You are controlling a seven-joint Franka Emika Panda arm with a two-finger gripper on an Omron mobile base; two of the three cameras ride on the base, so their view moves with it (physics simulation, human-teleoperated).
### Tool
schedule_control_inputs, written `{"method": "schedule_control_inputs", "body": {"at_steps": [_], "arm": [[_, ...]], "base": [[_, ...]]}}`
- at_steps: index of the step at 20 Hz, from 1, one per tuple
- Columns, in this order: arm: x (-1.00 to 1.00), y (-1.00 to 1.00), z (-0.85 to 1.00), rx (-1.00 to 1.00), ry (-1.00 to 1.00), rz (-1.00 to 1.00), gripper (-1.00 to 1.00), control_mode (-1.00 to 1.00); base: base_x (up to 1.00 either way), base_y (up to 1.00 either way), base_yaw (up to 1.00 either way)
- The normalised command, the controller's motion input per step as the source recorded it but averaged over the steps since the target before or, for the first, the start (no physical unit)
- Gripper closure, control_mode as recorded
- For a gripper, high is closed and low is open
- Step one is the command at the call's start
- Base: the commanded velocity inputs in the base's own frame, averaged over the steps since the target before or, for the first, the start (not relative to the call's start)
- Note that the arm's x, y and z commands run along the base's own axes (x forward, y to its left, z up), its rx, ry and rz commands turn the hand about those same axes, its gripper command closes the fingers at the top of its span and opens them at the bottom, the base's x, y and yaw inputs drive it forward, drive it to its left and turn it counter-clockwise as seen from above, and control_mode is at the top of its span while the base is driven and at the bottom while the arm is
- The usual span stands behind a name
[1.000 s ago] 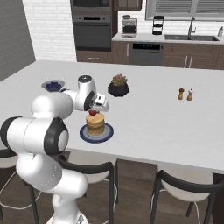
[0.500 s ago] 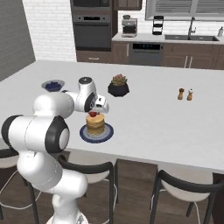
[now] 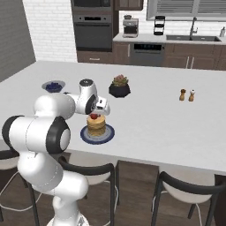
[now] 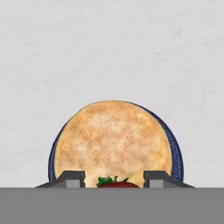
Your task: Take the strawberry from the fridge and place it on top of the pancake, located on the dining counter.
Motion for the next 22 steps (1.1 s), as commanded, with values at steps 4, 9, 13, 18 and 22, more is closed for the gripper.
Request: {"method": "schedule_control_inputs", "body": {"at_steps": [4,9,13,18,22], "arm": [[0.00,0.00,-0.04,0.00,0.00,0.00,1.00,-1.00],[0.00,0.00,-0.06,0.00,0.00,0.00,1.00,-1.00],[0.00,0.00,-0.06,0.00,0.00,0.00,-1.00,-1.00],[0.00,0.00,0.00,0.00,0.00,0.00,-1.00,-1.00],[0.00,0.00,0.12,0.00,-0.05,0.00,-1.00,-1.00]], "base": [[0.00,0.00,0.00],[0.00,0.00,0.00],[0.00,0.00,0.00],[0.00,0.00,0.00],[0.00,0.00,0.00]]}}
